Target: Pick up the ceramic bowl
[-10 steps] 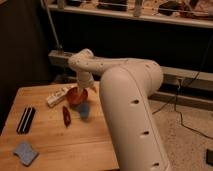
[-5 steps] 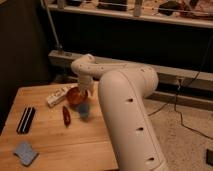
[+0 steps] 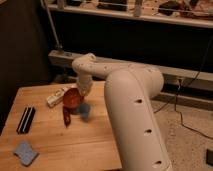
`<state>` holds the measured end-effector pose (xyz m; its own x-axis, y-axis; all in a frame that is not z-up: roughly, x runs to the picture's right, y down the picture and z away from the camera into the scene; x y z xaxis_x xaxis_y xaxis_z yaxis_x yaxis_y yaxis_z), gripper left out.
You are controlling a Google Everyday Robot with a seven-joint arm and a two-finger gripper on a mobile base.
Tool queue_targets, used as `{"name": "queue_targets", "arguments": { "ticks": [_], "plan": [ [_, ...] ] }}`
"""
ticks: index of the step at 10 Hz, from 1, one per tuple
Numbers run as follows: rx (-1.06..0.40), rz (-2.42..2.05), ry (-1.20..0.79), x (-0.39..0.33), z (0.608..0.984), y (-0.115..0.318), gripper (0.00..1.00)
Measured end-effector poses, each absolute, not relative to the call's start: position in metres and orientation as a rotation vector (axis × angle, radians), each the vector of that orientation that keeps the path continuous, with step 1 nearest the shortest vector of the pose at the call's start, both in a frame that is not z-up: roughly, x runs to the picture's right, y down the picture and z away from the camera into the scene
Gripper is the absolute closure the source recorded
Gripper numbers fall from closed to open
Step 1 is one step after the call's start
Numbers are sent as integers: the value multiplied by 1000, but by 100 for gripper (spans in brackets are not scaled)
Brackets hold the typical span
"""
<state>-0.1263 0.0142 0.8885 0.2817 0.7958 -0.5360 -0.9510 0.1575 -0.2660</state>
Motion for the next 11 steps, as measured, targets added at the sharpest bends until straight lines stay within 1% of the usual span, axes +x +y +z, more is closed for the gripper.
{"name": "queue_targets", "arguments": {
  "ticks": [2,5,7,11],
  "plan": [
    [-646,1323,314,-119,868,8,100],
    [-696,1395,313,-104,850,2,100],
    [-688,1408,287,-97,835,-11,100],
    [-624,1366,194,-101,797,-38,100]
  ]
}}
